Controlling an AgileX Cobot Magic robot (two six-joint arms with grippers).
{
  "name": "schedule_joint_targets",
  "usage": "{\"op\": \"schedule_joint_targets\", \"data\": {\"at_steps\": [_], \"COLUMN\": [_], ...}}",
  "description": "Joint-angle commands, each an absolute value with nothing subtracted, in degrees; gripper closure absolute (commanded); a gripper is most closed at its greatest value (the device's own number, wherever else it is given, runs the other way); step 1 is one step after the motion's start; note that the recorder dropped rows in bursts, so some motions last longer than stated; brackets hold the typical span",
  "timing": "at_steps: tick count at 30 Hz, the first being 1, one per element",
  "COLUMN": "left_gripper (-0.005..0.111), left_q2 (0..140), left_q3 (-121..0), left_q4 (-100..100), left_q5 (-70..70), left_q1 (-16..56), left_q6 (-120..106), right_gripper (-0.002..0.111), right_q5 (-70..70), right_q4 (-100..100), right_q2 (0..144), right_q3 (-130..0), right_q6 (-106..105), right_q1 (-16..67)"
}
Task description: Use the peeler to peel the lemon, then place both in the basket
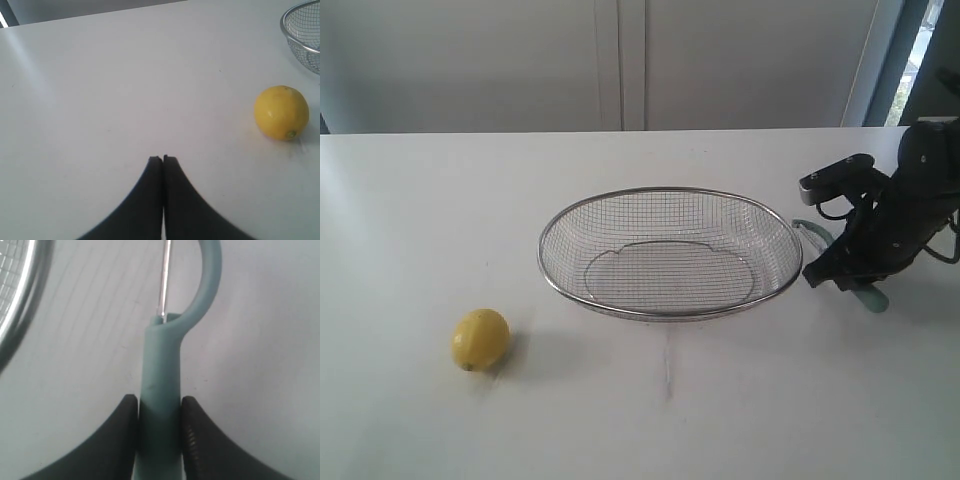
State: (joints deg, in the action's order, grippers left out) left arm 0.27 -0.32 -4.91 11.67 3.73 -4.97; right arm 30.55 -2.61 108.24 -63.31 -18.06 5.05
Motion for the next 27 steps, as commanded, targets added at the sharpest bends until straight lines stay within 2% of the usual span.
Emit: {"op": "schedule_joint_targets", "data": {"at_steps": [1, 21, 27], "left_gripper": [0.106, 0.106, 0.106], "left_q2": [0.00, 0.00, 0.00], "left_q3": [0.00, 0.00, 0.00], "left_q4": [-5.44, -5.44, -5.44], "left_q5": [11.62, 11.45, 6.48], "left_q1": [3.47, 3.47, 3.47], "left_q6": [-4.95, -4.95, -4.95], "right_gripper": [0.108, 0.108, 0.108], "right_q5": [29.62, 37.03, 40.00], "right_q4": [-3.16, 3.03, 7.10], "right_q2": [106.13, 84.37, 79.31], "right_q3": [-63.55, -64.08, -64.08], "right_q6": [-17.78, -13.65, -13.65], "right_q1": [5.08, 5.08, 5.08]}}
